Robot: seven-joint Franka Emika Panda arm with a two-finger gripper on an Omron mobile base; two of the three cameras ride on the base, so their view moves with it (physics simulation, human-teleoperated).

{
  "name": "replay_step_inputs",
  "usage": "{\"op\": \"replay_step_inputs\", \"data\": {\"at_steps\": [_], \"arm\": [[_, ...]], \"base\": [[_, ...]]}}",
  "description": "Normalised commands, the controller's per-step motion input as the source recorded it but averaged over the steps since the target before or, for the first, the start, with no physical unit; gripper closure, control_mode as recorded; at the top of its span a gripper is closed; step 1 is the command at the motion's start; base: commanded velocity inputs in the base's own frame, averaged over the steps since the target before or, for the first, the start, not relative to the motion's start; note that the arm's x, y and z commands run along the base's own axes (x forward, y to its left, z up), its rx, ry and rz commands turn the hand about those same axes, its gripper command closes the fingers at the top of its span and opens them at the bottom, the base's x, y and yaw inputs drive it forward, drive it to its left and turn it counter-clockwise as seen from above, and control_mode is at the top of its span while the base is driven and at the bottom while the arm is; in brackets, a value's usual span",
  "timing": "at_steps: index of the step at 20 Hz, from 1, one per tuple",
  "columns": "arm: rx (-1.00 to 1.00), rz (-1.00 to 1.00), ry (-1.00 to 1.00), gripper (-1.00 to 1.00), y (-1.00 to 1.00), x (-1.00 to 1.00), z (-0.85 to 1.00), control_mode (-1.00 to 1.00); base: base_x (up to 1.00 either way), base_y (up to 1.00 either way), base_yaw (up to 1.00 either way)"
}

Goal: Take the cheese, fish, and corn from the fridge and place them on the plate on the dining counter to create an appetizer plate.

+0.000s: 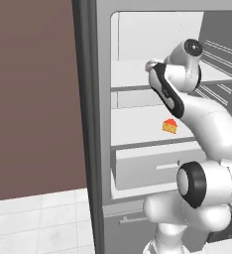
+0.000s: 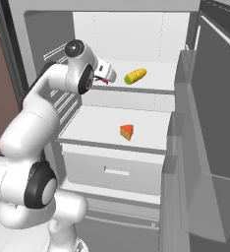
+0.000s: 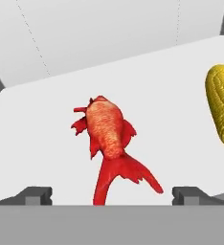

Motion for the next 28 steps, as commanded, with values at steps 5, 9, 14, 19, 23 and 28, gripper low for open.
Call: {"op": "replay_step_inputs", "data": {"at_steps": [5,9,14,19,23,28], "arm": [[0.0,0.02,0.05,-1.0,-0.09,0.47,-0.08,-1.0],[0.0,0.04,0.03,-1.0,-0.13,0.36,-0.21,-1.0],[0.0,0.02,0.01,-1.0,-0.04,0.37,-0.49,-1.0],[-0.01,0.0,0.08,-1.0,0.04,0.32,-0.82,-1.0],[-0.04,0.0,0.13,1.0,0.2,0.2,-0.92,-1.0],[-0.03,0.0,0.08,1.0,0.12,-0.01,-0.85,-1.0]], "base": [[0.0,0.0,0.0],[0.0,0.0,0.0],[0.0,0.0,0.0],[0.0,0.0,0.0],[0.0,0.0,0.0],[0.0,0.0,0.0]]}}
